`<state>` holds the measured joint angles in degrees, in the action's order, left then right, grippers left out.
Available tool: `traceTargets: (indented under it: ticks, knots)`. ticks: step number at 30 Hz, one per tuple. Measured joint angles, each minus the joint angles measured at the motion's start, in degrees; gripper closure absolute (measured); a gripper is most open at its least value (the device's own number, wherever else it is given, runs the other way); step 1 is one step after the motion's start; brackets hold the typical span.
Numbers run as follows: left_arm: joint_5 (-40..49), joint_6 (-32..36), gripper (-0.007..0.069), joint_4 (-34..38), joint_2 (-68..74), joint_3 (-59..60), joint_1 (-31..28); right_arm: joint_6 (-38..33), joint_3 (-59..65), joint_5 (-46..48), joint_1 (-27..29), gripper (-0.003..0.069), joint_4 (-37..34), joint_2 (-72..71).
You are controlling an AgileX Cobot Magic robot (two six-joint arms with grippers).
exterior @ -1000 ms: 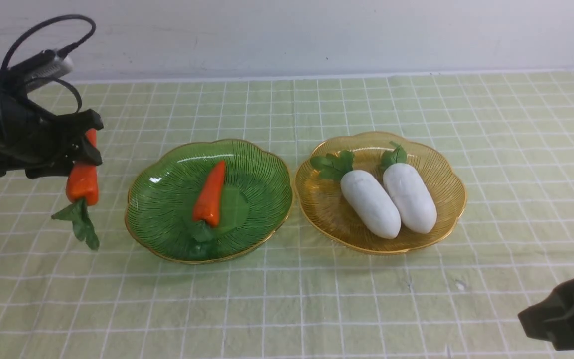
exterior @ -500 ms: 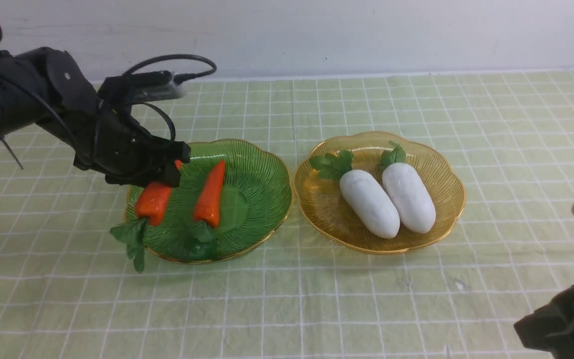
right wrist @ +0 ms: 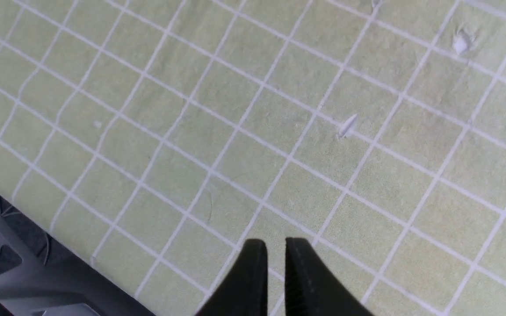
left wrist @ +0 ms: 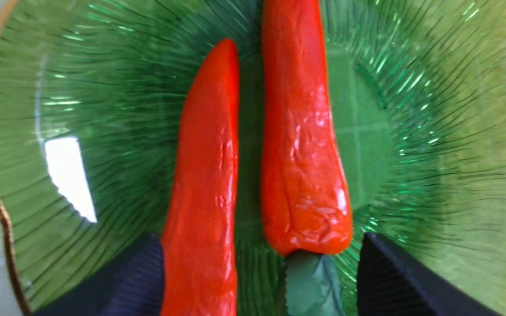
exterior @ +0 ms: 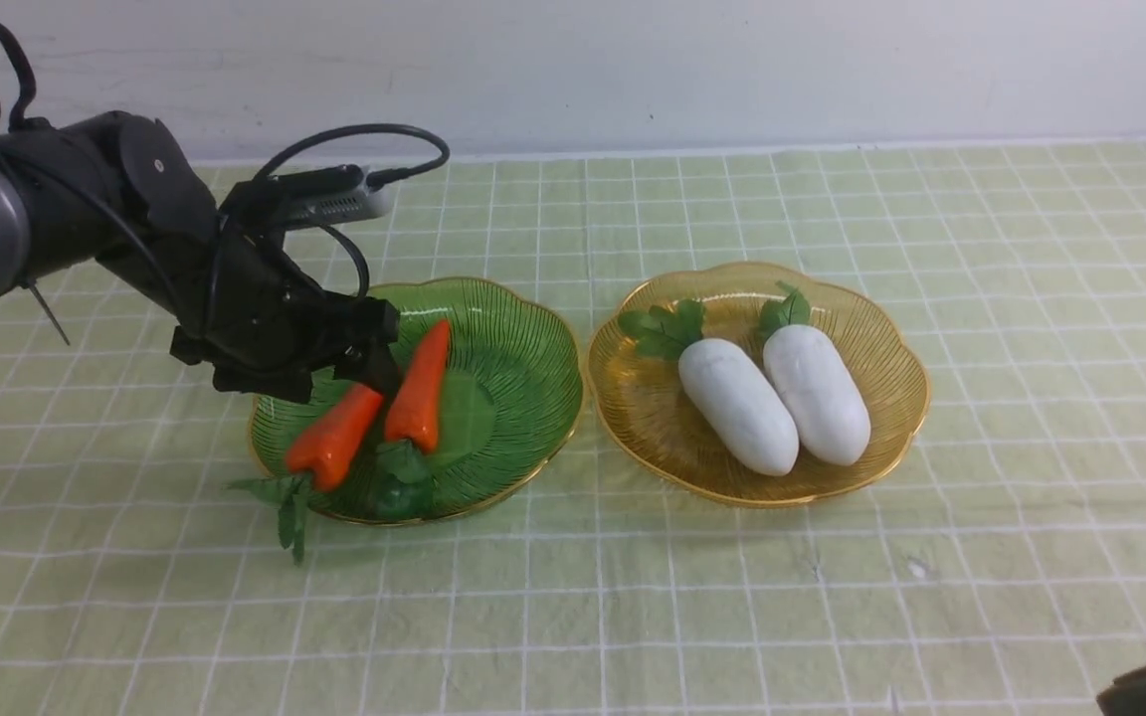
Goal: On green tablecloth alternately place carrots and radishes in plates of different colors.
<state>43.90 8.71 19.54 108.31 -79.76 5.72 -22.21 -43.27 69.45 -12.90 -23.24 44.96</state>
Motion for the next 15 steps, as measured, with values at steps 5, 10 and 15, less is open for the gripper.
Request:
traceTargets:
  ticks: [5, 10, 15]
  knots:
    - [3.5, 0.0, 0.0150, 1.1, 0.0, -2.2, 0.0, 3.1, 0.2, 1.7, 0.0, 0.0615, 0.0, -13.7]
    - [10.6, 0.8, 0.0351, 1.5, 0.0, -5.0, 0.0, 3.5, 5.9, -8.7, 0.0, 0.0615, -2.2, -29.8]
    - [16.0, 3.4, 0.0599, 0.1, 0.0, -8.6, 0.0, -2.2, 19.9, -31.1, 0.0, 0.0615, -7.4, -41.0]
